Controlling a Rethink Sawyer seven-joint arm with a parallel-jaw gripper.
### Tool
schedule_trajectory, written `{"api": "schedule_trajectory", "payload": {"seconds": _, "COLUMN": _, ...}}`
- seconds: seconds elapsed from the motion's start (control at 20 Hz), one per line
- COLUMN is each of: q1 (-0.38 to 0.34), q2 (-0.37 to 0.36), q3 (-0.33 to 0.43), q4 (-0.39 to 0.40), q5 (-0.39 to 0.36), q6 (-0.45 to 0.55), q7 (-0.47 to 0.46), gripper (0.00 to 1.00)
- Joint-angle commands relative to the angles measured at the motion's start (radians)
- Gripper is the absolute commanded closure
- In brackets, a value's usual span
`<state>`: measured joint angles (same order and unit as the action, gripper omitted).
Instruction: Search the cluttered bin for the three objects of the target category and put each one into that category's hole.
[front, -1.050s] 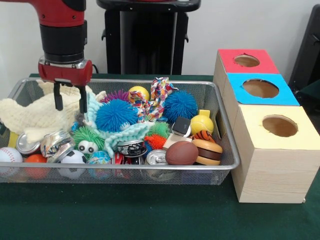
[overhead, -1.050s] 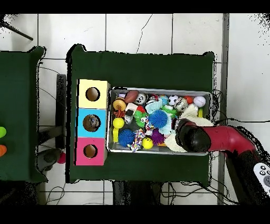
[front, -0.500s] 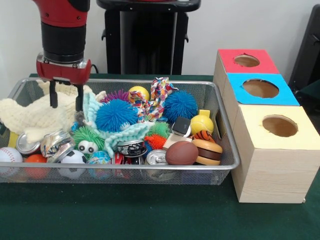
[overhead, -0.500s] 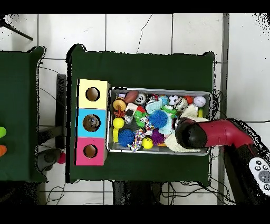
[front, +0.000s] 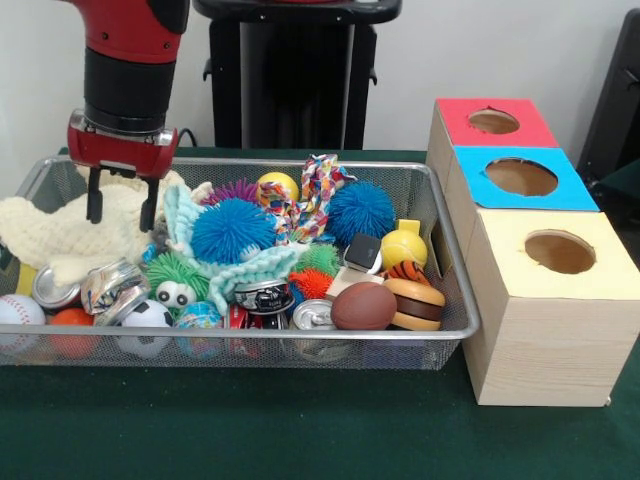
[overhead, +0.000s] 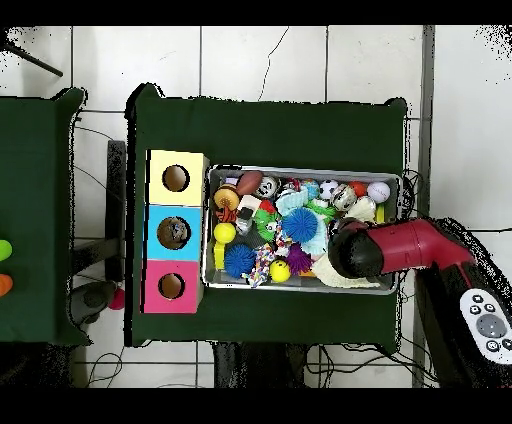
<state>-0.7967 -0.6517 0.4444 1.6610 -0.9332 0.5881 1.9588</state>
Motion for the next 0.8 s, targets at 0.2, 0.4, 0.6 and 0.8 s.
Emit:
{"api": "schedule_trajectory", "payload": {"seconds": 0.2, "q1": -0.009, "q2": 0.021, "q3": -0.066, "q4": -0.05, "q5": -0.057, "q6": 0.135, "q7": -0.217, "gripper": 0.0}}
{"api": "schedule_trajectory", "payload": {"seconds": 0.4, "q1": -0.005, "q2": 0.031, "q3": -0.087, "q4": -0.049, "q5": -0.054, "q6": 0.162, "q7": -0.221, "gripper": 0.0}}
{"api": "schedule_trajectory", "payload": {"seconds": 0.6, "q1": -0.021, "q2": 0.036, "q3": -0.103, "q4": -0.015, "q5": -0.058, "q6": 0.125, "q7": -0.198, "gripper": 0.0}}
{"api": "schedule_trajectory", "payload": {"seconds": 0.8, "q1": -0.029, "q2": 0.023, "q3": -0.13, "q4": 0.049, "q5": -0.062, "q6": 0.072, "q7": -0.155, "gripper": 0.0}}
